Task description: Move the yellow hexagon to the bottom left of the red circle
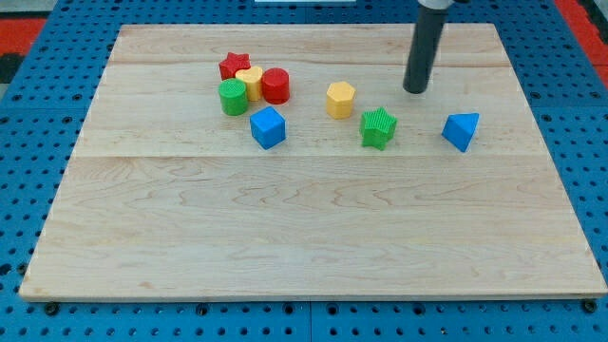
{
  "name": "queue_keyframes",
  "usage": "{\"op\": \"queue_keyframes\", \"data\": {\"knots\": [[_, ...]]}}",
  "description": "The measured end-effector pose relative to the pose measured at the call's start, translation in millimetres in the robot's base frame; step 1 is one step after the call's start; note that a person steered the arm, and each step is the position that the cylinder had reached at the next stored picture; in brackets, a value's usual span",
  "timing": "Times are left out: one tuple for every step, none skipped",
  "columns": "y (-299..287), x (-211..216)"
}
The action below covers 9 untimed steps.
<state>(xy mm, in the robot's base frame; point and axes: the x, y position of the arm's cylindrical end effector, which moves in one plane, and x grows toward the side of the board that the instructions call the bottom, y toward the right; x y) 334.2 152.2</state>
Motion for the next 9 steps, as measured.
{"op": "queue_keyframes", "data": {"knots": [[-56, -1], [-105, 9], [-117, 15], [-118, 41], [-118, 45], [-165, 41], [-150, 74], [-143, 98], [-185, 88]]}}
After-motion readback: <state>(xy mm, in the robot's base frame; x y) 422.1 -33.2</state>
